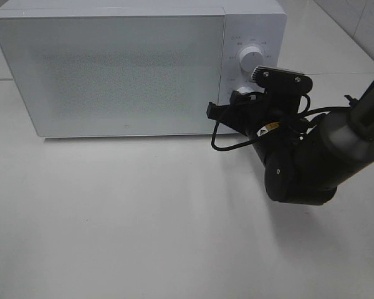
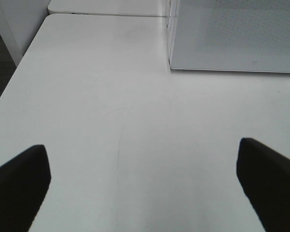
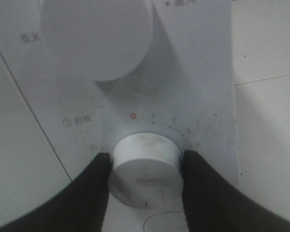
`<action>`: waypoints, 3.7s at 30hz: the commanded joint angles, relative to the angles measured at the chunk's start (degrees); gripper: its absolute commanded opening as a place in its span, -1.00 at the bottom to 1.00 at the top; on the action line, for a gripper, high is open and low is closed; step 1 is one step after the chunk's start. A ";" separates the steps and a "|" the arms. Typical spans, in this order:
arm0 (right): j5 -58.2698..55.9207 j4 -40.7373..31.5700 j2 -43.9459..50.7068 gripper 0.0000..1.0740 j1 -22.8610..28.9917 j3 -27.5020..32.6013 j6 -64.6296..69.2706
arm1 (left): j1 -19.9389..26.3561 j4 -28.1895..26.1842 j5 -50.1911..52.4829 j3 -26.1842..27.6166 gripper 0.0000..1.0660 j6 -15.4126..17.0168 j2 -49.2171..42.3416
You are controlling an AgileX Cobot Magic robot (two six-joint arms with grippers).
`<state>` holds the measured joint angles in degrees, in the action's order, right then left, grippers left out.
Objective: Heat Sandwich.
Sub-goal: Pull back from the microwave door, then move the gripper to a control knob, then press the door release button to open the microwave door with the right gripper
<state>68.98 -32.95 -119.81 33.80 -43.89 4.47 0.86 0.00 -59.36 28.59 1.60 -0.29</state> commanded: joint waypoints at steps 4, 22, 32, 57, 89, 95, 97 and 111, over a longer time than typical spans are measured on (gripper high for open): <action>3.50 2.64 0.29 -0.72 0.17 -0.23 13.98 | -0.29 -0.34 0.40 -0.17 0.89 -0.06 -1.49; 8.82 3.61 0.29 -0.71 0.17 -0.23 61.88 | -0.29 -0.34 0.40 -0.17 0.89 -0.06 -1.49; 8.54 0.23 0.29 -0.71 0.17 -0.23 79.13 | -0.29 -0.34 0.40 -0.17 0.89 -0.06 -1.49; 8.59 1.95 0.29 -0.66 0.17 -0.23 82.45 | -0.29 -0.34 0.40 -0.17 0.89 -0.06 -1.49; 4.70 1.20 0.29 0.53 0.17 -0.23 81.36 | -0.29 -0.34 0.40 -0.17 0.89 -0.06 -1.49; 4.76 2.41 0.46 0.40 0.17 0.52 80.73 | -0.29 -0.34 0.40 -0.17 0.89 -0.06 -1.49; 4.18 2.52 1.26 0.40 0.17 2.18 80.62 | -0.29 -0.34 0.40 -0.17 0.89 -0.06 -1.49; 3.84 6.99 8.77 0.40 0.17 13.06 79.87 | -0.29 -0.34 0.40 -0.17 0.89 -0.06 -1.49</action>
<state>69.16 -28.02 -113.16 33.98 -32.77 85.54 0.86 0.00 -59.36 28.59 1.60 -0.29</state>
